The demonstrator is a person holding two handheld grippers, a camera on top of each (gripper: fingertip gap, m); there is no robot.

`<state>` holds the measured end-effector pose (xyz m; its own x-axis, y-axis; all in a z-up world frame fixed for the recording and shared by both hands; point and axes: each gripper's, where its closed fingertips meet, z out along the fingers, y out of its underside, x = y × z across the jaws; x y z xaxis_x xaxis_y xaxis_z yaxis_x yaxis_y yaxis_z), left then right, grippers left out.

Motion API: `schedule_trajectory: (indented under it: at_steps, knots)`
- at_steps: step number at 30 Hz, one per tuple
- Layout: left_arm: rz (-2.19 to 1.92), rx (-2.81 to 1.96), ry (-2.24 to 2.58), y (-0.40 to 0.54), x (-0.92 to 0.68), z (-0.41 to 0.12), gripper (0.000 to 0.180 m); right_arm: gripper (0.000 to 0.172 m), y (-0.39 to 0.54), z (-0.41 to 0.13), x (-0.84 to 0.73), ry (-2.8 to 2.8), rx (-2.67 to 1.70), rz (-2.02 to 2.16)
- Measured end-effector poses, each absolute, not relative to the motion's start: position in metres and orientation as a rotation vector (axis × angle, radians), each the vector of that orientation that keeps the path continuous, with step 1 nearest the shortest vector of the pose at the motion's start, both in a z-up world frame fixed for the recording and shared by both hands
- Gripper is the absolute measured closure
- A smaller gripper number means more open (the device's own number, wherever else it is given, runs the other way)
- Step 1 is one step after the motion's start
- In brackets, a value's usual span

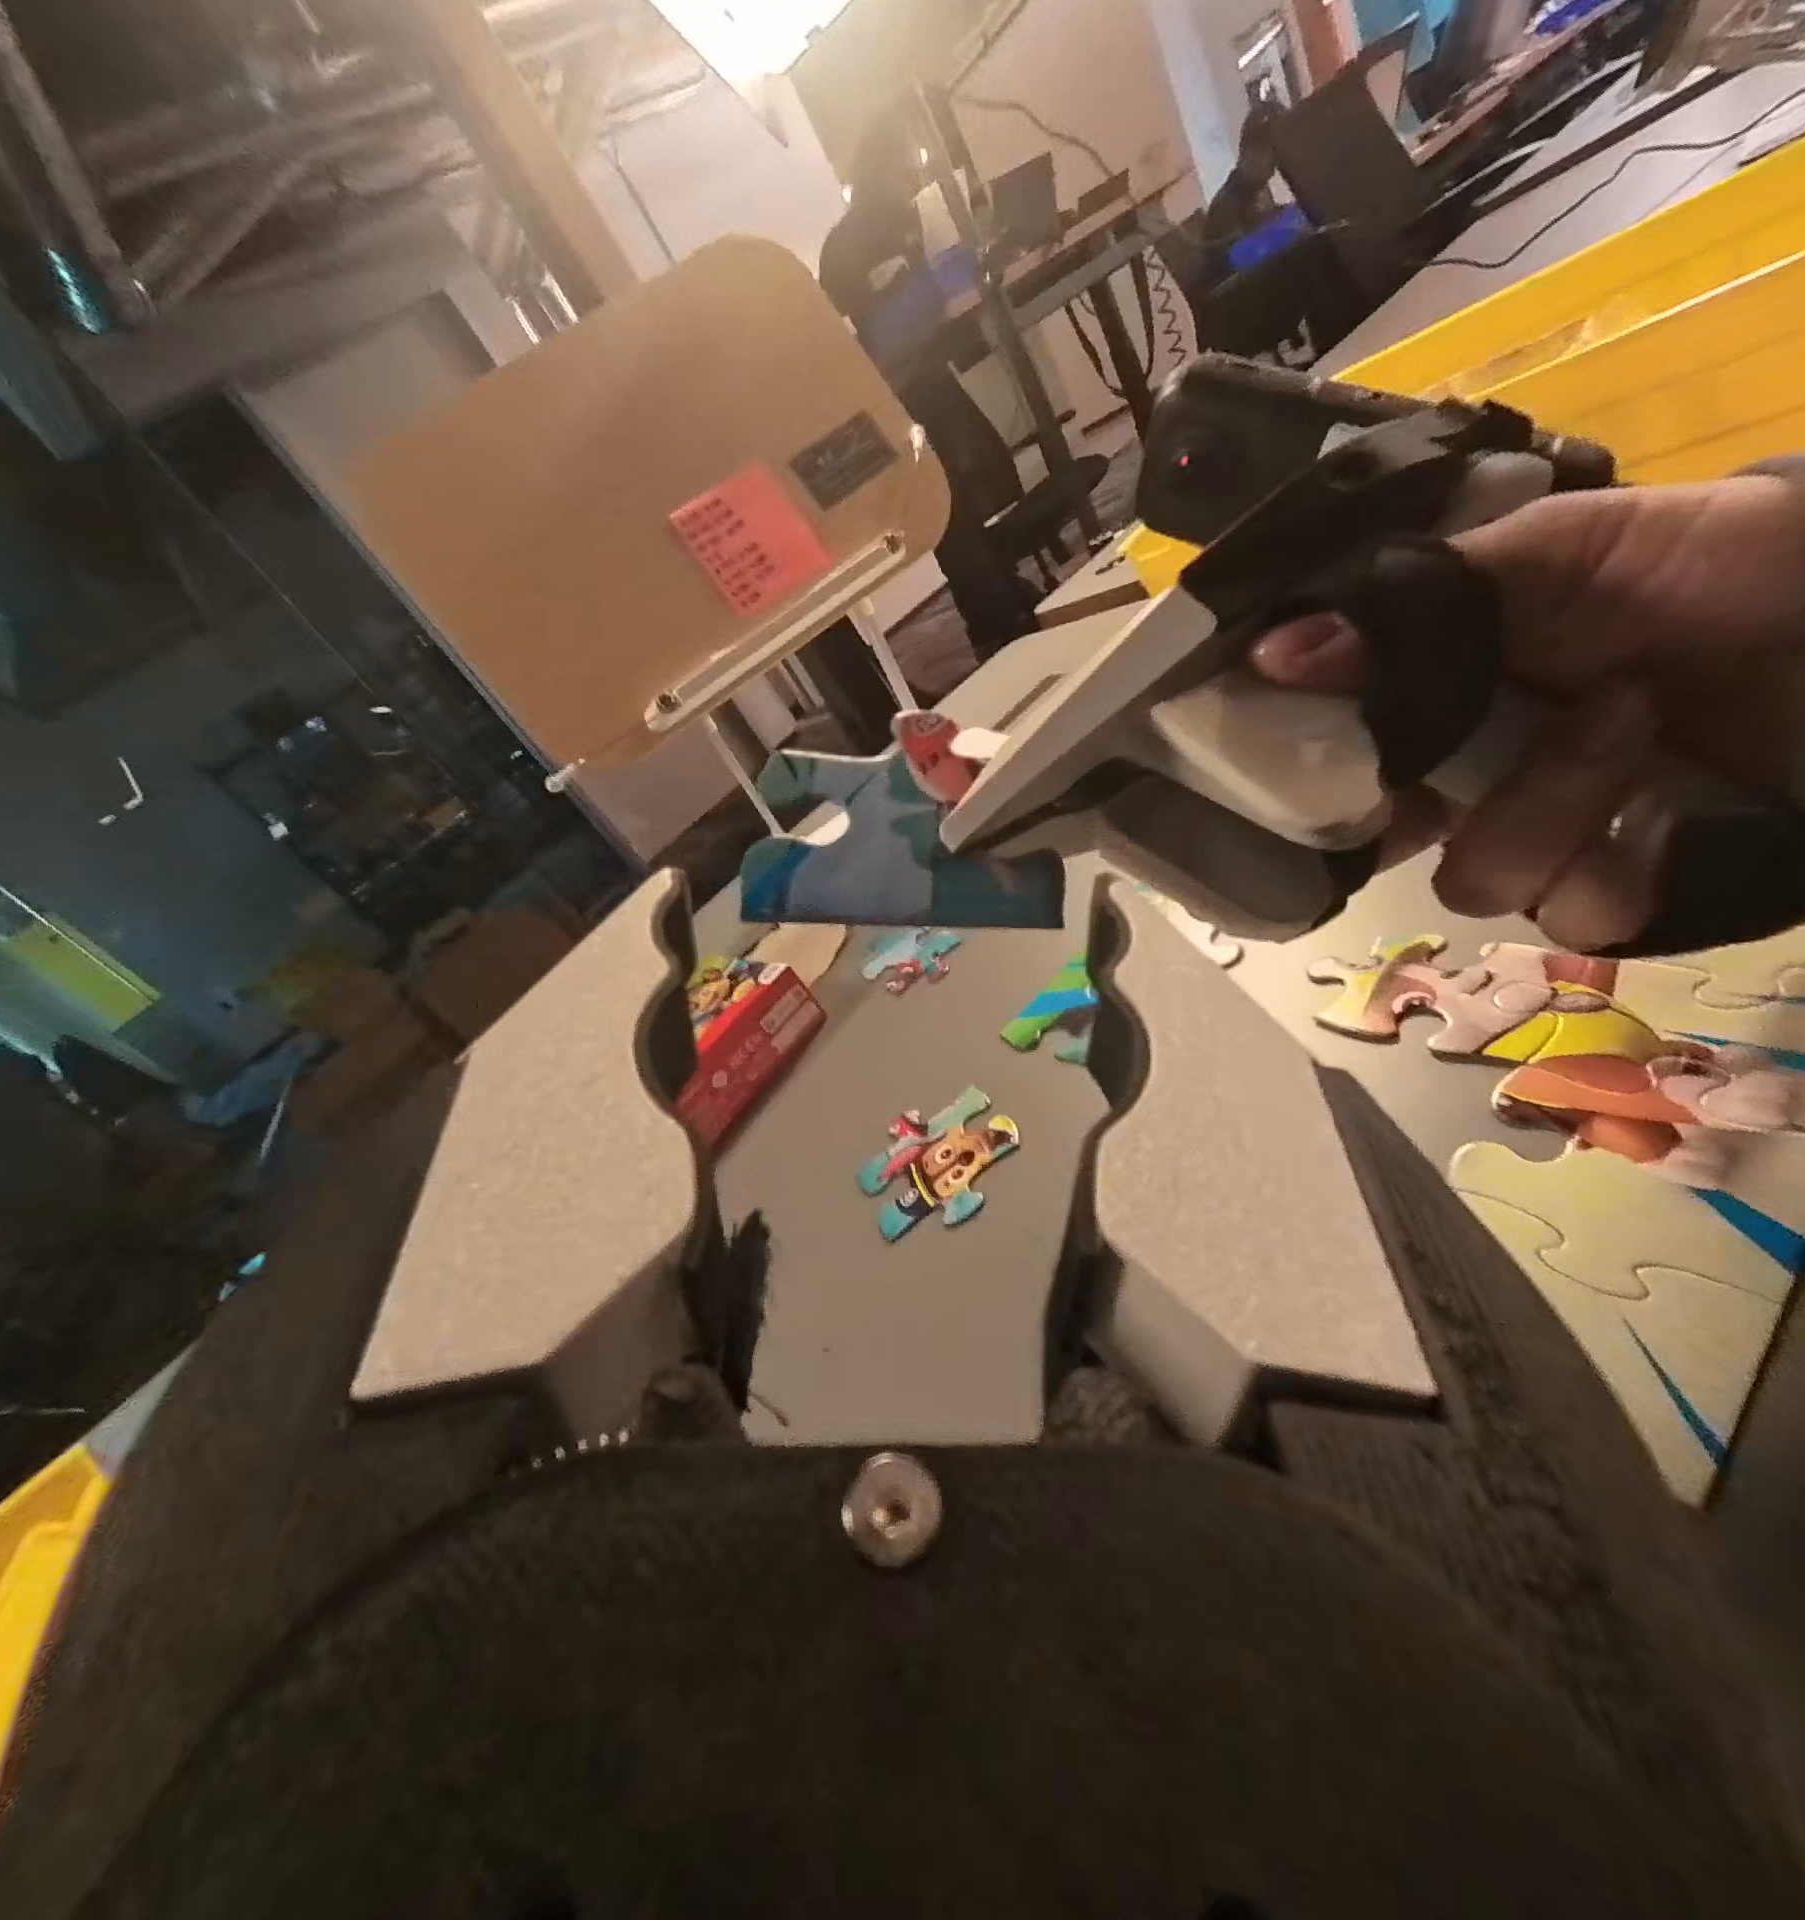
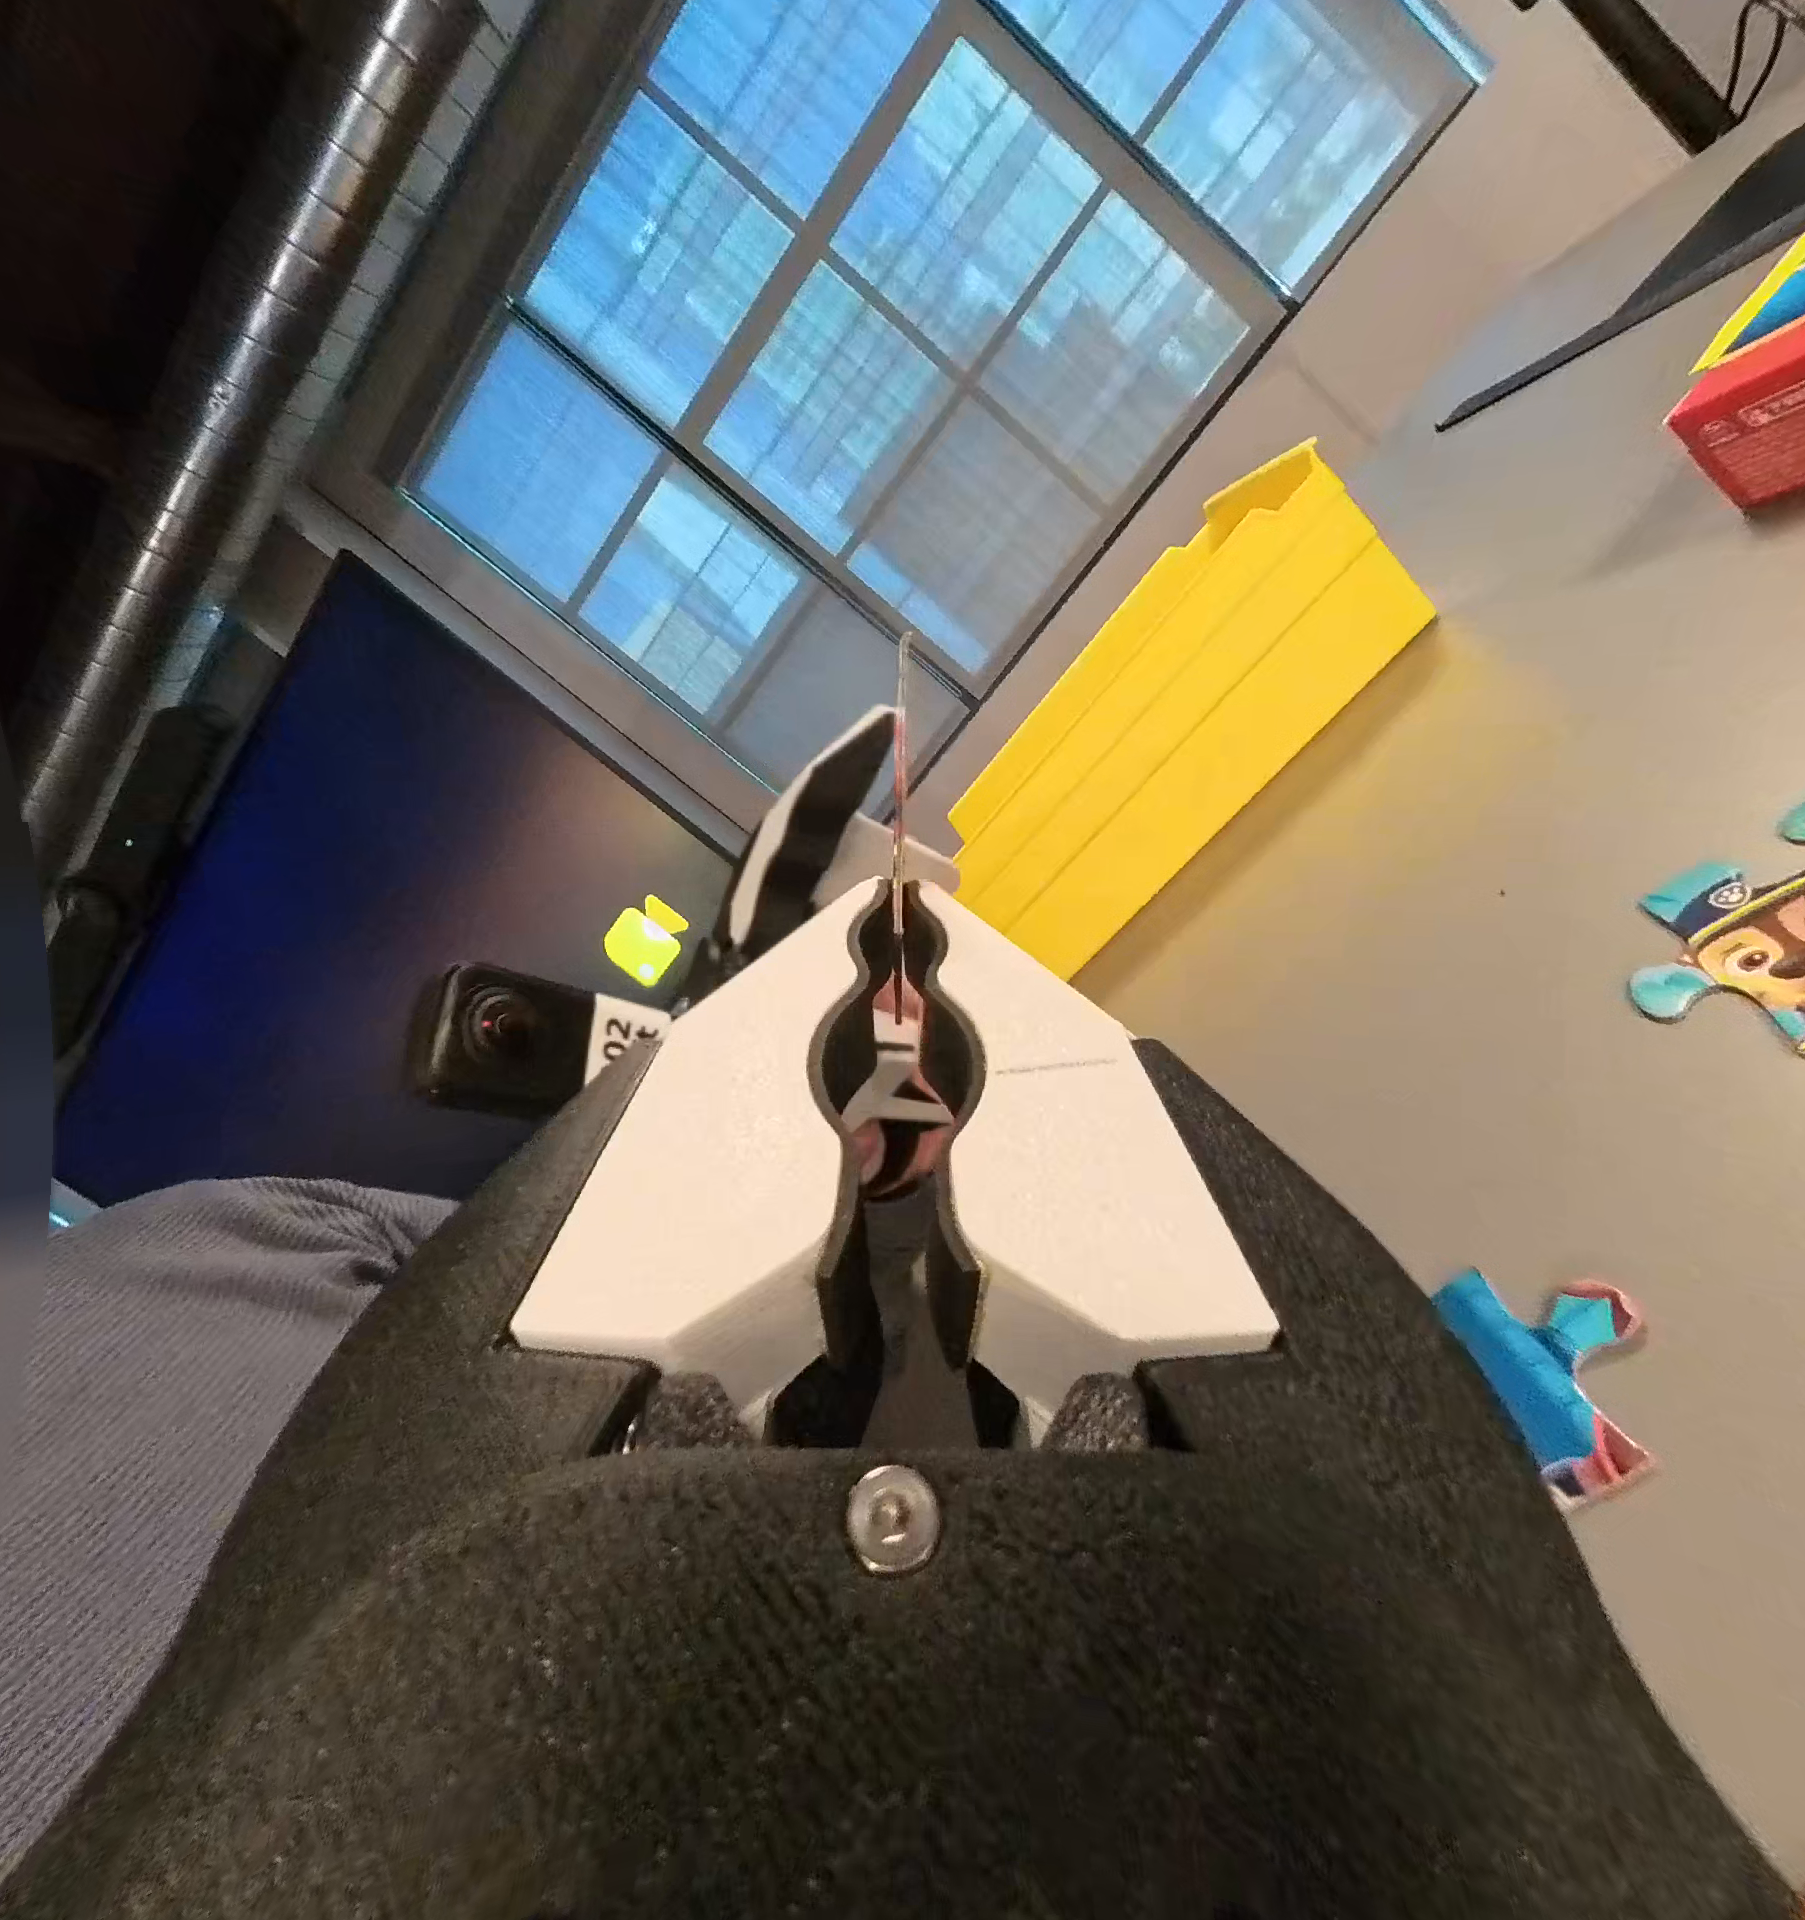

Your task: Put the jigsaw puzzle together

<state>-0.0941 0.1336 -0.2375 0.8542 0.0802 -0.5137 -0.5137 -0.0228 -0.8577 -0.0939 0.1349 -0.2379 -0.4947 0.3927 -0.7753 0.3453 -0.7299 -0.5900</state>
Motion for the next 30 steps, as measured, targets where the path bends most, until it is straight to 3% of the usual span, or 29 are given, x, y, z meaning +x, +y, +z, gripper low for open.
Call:
schedule_trajectory:
  at_steps: [7,14,17,23,28,30]
  knots:
    - [0.507,-1.531,0.373,0.136,-0.094,-0.245,0.117,0.172,0.133,-0.243,-0.095,-1.129,-1.581,2.455]
    - [0.432,-1.572,0.377,0.140,-0.092,-0.254,0.106,0.172,0.135,-0.247,-0.095,-1.105,-1.590,2.462]
    - [0.449,-1.577,0.371,0.142,-0.097,-0.255,0.116,0.172,0.136,-0.248,-0.095,-1.099,-1.594,2.455]
    - [0.459,-1.581,0.399,0.143,-0.099,-0.258,0.116,0.172,0.137,-0.251,-0.098,-1.140,-1.590,2.389]
    - [0.370,-1.583,0.479,0.140,-0.096,-0.263,0.116,0.130,0.151,-0.244,-0.096,-1.314,-1.506,2.164]
    - [0.275,-1.591,0.540,0.138,-0.088,-0.269,0.116,0.131,0.163,-0.243,-0.092,-1.423,-1.468,2.062]
